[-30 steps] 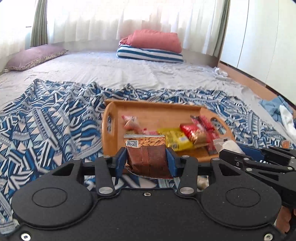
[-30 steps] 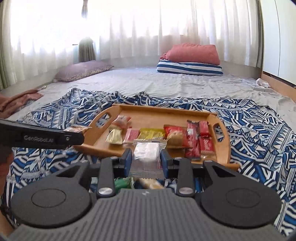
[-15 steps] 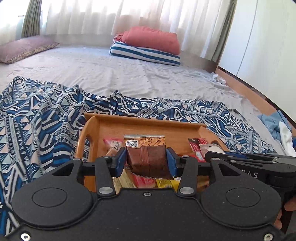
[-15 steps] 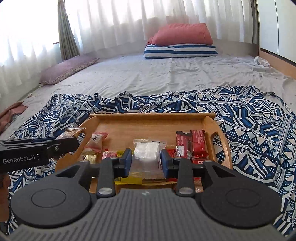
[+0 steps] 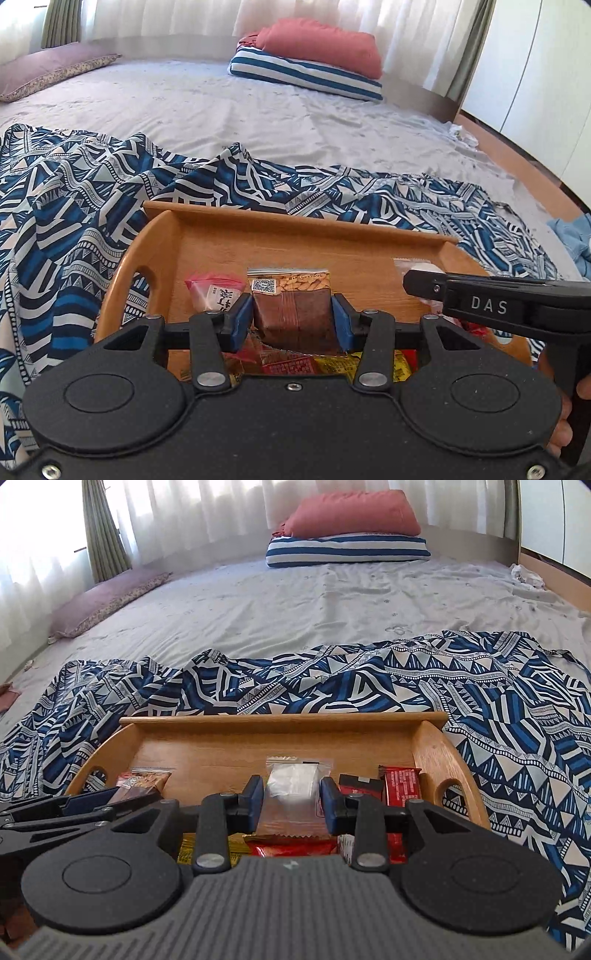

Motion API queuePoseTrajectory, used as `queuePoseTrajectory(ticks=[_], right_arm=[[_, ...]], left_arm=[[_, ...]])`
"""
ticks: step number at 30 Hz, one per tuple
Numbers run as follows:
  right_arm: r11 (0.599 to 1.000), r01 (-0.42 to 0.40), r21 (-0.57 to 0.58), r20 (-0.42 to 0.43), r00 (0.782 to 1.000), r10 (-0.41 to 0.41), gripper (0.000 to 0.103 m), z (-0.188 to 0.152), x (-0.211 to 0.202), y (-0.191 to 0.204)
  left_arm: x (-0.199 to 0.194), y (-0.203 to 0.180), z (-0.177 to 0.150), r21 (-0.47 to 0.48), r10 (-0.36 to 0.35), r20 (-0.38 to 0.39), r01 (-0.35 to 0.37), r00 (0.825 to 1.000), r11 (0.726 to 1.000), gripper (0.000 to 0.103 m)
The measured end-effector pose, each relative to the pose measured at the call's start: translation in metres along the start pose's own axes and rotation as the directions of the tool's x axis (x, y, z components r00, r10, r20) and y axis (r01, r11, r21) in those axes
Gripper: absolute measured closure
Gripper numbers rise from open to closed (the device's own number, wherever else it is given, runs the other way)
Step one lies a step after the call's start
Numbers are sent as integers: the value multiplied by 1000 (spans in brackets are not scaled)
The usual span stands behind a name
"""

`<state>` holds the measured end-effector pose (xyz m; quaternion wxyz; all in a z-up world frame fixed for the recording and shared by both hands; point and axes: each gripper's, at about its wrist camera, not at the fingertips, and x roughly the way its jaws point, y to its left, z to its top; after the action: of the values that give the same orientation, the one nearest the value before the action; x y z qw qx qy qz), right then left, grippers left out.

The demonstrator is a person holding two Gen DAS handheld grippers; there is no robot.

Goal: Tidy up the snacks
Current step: 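Carry the brown packet and white packet over the wooden tray with both tools, then open both tools to drop the brown and white packets onto the tray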

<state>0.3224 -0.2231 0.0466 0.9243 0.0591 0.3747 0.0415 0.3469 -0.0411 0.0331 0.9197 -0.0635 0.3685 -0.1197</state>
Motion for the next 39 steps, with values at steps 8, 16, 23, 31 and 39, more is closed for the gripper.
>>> queuePoseTrajectory(ticks=[8, 16, 23, 31, 39], right_arm=[[1000, 16, -6, 28, 999, -16, 65, -9, 22, -1], [1000, 18, -15, 40, 999, -17, 64, -18, 29, -3], [1000, 10, 0, 44, 999, -10, 65, -22, 30, -8], [1000, 5, 0, 46, 999, -5, 65, -22, 30, -8], [1000, -6, 13, 56, 998, 5, 56, -23, 28, -9]], left_arm=[[16, -7, -5, 37, 14, -2, -14, 1000, 999, 59], [23, -10, -9, 59, 34, -4, -33, 999, 998, 59], [26, -13, -10, 70, 44, 3, -44, 999, 997, 59], [27, -15, -11, 83, 54, 8, -54, 999, 995, 59], [28, -14, -9, 75, 55, 4, -55, 999, 996, 57]])
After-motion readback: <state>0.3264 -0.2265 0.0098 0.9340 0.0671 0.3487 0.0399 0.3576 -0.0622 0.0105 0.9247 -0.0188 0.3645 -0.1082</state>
